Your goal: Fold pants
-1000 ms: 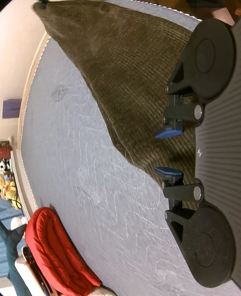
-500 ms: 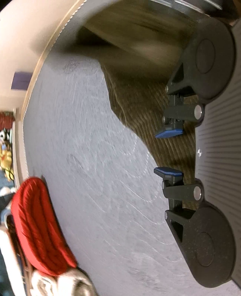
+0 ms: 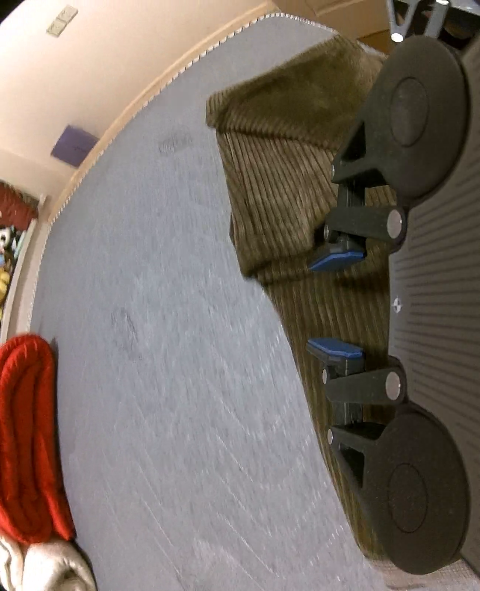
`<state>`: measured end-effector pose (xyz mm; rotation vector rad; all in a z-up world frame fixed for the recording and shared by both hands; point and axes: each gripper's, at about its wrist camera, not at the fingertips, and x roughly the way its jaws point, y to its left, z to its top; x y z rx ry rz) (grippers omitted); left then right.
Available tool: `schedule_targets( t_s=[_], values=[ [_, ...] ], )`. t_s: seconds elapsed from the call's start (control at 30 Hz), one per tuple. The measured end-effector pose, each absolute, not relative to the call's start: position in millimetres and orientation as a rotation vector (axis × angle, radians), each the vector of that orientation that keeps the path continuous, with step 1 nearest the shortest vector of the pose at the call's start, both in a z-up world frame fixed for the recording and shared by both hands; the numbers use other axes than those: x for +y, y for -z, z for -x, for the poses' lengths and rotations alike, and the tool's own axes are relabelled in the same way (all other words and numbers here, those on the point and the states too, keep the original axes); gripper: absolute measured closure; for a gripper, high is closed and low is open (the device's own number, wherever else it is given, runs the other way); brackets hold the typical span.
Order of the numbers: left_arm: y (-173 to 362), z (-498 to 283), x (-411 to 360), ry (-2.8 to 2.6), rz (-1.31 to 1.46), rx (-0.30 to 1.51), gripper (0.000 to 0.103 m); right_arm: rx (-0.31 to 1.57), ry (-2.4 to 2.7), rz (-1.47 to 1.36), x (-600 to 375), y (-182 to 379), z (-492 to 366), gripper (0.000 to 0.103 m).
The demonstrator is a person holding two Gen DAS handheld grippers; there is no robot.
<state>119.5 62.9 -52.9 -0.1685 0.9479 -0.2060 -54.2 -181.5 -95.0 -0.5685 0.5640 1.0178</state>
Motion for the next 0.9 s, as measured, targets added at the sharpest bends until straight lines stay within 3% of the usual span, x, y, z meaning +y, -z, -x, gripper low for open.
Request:
schedule_targets(
  t_s=[0.17,0.37,0.5,0.63,0.77,0.87,0.9],
  values=[
    [40.3,-117.4,24.9,0.395,0.127,0.897,0.045,0.526,-1.091,0.656,-177.8,101.5,68.1,0.055],
    [29.5,-110.5,-5.0,0.454,0.062,0.846,0.044,0.501,-1.133,0.521,-216.1,55.5,46.9,0.054],
    [31.5,-113.2,1.9,0.425,0.086,0.842,0.045,0.542,-0.939,0.409,-263.9,33.1,-2.9,0.038],
    [33.6,-115.1,0.1,0.427,0.077,0.842,0.046,0.668,-0.724,0.380,-300.3,40.6,-46.7,0.035],
    [27.4,-109.0,-10.6,0.508,0.057,0.813,0.046,0.921,-0.656,0.320,-319.7,63.7,-72.5,0.036],
    [25.1,-101.0,-25.2,0.621,0.029,0.792,0.043,0.986,-0.685,0.291,-321.2,72.0,-71.5,0.044],
    [25.1,-97.3,-30.7,0.663,0.015,0.789,0.039,0.989,-0.703,0.271,-320.5,70.7,-70.8,0.053]
  ],
)
